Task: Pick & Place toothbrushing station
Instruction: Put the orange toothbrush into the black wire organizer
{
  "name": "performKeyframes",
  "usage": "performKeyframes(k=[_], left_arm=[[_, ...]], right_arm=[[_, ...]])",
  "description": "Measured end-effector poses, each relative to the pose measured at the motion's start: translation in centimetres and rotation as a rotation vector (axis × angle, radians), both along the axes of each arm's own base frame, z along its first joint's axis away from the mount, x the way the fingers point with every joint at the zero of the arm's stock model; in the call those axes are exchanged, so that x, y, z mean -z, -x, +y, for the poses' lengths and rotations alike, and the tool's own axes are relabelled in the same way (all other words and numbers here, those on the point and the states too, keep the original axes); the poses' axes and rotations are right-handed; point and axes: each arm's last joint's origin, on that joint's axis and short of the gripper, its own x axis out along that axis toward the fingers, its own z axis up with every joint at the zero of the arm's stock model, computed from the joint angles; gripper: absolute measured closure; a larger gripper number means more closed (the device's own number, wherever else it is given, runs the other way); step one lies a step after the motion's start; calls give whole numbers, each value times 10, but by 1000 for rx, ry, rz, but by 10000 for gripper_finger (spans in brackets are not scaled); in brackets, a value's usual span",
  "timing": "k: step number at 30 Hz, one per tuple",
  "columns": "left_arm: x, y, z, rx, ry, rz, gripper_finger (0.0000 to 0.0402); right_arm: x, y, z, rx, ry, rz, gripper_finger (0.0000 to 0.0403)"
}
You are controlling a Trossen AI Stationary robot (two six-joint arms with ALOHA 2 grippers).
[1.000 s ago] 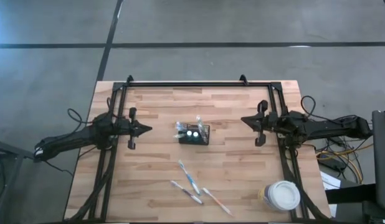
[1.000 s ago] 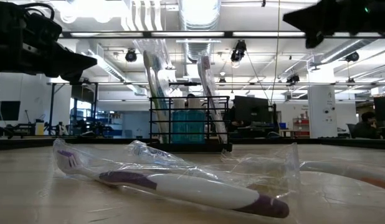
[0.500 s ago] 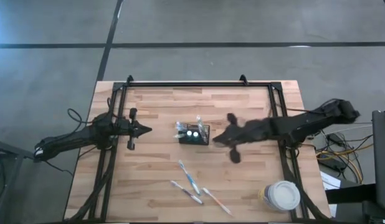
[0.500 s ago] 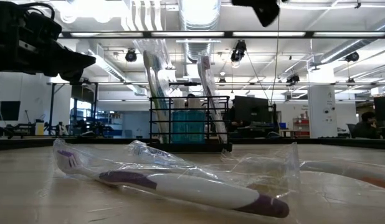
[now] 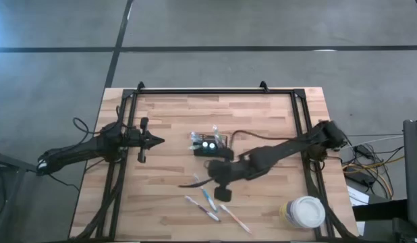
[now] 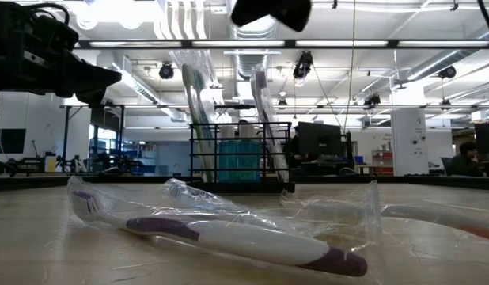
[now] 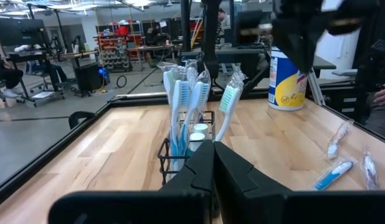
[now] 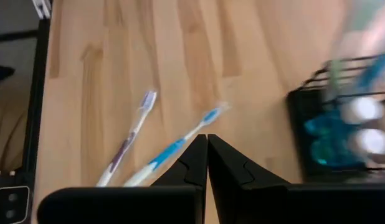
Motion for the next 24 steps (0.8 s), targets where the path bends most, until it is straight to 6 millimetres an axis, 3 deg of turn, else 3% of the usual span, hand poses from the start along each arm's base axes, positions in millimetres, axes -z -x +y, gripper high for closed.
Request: performKeyframes(k=[5,11,20,24], left_arm=[[1,0,0,-1,8,-1,394],[1,0,0,-2,28,-1,394],[1,0,0,-3,42,-1,394],[1,0,0,-3,47,-1,394]], right_arm=[[19,-18,19,-26,-79,125,386],[40,1,54,42,-168,328,333],[41,24,95,183,-280,341,213],[57,25,104,238,-245,349,185]])
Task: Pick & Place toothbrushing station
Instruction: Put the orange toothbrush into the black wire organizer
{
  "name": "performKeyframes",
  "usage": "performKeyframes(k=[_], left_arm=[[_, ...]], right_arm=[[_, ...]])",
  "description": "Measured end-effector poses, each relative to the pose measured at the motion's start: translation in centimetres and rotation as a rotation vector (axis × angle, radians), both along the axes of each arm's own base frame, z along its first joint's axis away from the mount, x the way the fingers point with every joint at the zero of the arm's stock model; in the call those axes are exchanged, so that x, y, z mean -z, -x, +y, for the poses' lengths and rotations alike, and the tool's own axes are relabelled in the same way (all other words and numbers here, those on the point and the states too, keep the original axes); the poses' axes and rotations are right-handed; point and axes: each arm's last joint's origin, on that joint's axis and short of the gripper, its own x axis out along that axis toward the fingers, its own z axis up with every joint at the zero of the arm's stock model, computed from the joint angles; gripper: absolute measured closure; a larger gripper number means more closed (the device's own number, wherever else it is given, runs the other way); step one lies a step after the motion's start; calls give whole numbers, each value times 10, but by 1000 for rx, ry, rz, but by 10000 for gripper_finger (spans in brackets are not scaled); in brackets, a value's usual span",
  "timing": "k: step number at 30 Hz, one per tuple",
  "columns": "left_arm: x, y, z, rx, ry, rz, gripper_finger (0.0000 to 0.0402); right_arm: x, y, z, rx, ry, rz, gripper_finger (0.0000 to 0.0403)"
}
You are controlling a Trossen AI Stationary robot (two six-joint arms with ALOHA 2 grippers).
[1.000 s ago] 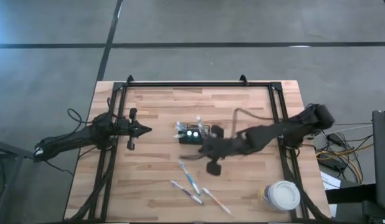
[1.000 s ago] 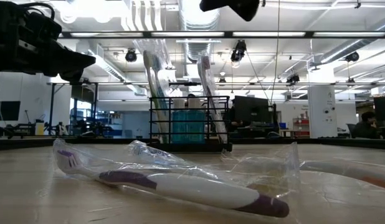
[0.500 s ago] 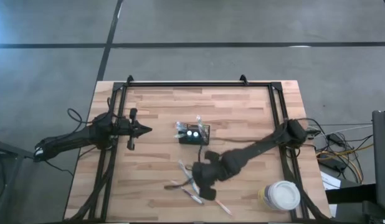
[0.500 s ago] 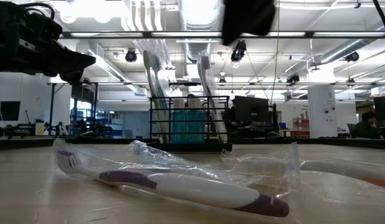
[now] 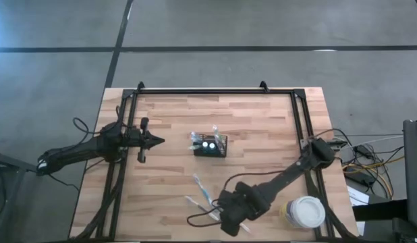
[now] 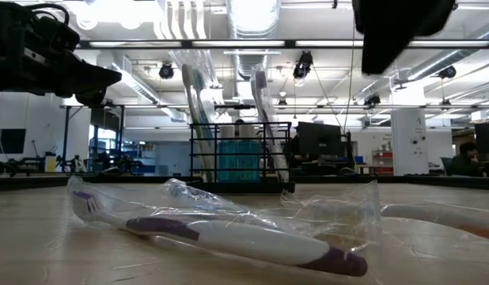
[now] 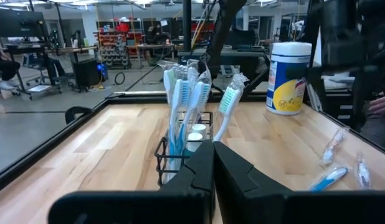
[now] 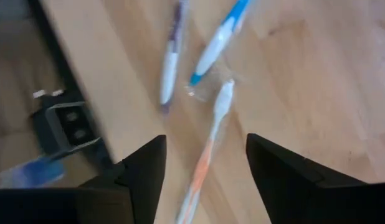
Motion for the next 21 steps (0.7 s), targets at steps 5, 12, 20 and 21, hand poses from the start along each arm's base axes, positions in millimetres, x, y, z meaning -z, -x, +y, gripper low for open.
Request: performKeyframes(k=[5,12,20,21], left_arm=[[0,0,0,1,7,0,394],[0,0,0,16,14,-1,394],[0,0,0,16,14,0,394],[0,0,0,16,14,0,394]], right_arm=[[20,-2,7,51,10,44,177],[46,-3,13,53,9,133,179],[61,-4,16,33,34,160,179],[62,-4,16,32,36,162,179]])
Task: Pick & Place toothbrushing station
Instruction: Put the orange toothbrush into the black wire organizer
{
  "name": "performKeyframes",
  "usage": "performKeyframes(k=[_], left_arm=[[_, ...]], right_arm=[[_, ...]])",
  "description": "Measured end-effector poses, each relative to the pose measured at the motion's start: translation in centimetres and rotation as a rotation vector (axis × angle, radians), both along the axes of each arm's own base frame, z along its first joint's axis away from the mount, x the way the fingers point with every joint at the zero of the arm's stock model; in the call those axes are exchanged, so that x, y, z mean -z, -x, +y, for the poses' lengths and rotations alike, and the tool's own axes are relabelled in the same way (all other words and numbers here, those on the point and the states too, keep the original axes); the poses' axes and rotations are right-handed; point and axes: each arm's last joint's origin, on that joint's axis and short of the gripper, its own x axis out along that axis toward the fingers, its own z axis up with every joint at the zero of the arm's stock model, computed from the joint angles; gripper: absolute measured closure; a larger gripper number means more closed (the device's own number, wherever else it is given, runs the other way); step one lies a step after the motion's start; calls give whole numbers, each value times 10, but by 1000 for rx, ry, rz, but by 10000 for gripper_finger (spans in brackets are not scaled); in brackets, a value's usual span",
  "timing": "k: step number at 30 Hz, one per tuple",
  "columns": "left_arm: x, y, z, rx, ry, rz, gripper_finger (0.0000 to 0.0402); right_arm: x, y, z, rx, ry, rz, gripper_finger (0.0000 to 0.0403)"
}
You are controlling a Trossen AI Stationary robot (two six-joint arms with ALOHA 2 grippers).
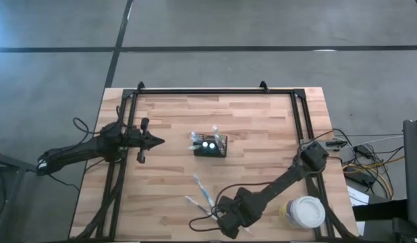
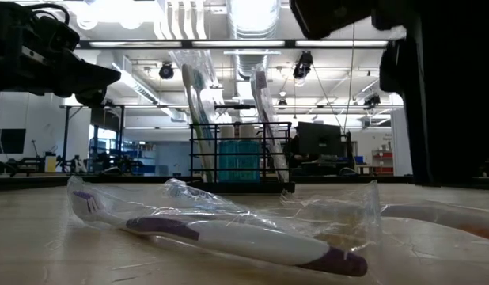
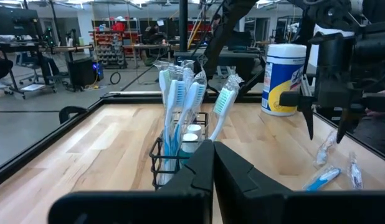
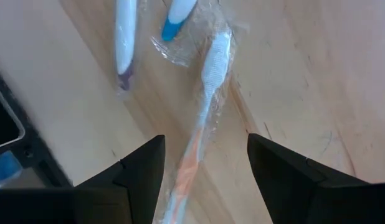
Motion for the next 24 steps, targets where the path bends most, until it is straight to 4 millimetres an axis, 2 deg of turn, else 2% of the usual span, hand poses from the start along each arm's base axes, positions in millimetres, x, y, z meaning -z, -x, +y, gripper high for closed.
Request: performKeyframes(k=[7,12,16,24], left_arm=[[0,0,0,0,0,0,394],[0,0,0,0,-1,0,394],[0,0,0,0,-1,0,394],[0,0,0,0,-1,1,394]], right_arm=[[20,-1,0,-46,44,41,184],[26,-3,-1,-70,57,47,211],[27,-4,-3,-87,61,53,256],[26,-4,-7,-155,86,70,379]])
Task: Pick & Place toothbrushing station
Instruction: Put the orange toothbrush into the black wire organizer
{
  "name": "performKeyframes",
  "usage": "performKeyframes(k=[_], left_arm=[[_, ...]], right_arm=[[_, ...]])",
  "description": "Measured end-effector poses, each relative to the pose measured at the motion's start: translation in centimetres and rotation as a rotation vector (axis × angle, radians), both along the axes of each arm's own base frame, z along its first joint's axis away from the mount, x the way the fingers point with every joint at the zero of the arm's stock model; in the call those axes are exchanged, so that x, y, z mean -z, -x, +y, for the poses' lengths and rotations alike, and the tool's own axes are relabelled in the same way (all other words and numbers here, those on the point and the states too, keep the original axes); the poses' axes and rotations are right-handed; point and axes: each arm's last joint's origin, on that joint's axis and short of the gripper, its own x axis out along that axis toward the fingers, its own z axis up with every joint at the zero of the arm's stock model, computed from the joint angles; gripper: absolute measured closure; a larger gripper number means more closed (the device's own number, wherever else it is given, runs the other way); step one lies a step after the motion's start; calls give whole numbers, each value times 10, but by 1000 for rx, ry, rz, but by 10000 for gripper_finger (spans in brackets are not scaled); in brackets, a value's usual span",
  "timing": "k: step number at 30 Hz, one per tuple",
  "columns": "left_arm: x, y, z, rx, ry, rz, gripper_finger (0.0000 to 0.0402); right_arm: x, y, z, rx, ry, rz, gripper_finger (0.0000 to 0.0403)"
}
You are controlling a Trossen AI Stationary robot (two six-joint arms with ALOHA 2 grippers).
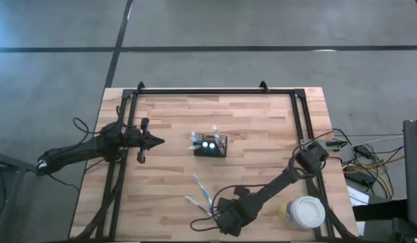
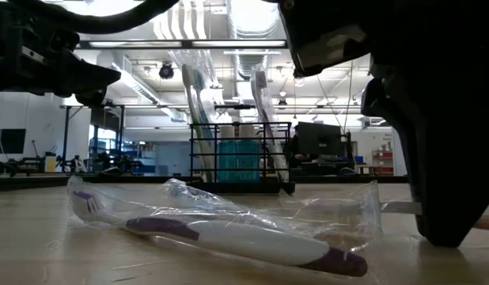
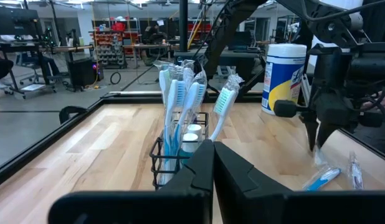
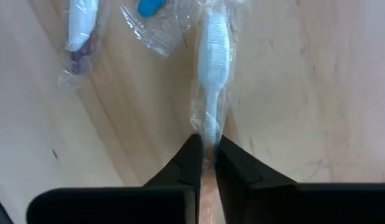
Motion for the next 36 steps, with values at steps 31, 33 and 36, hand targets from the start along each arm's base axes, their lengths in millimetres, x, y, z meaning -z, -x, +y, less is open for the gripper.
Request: performKeyframes(k=[31,33,36], left_arm=[[0,0,0,0,-6,1,394],[0,0,0,0,-5,1,394],[0,0,0,-1,-6,1,394]], right_arm=[[-243,102,-78,-271,511,-790,380],[-249,117,-89,-295,514,-855,380],[-250,141,-107,-308,510,-976,380]])
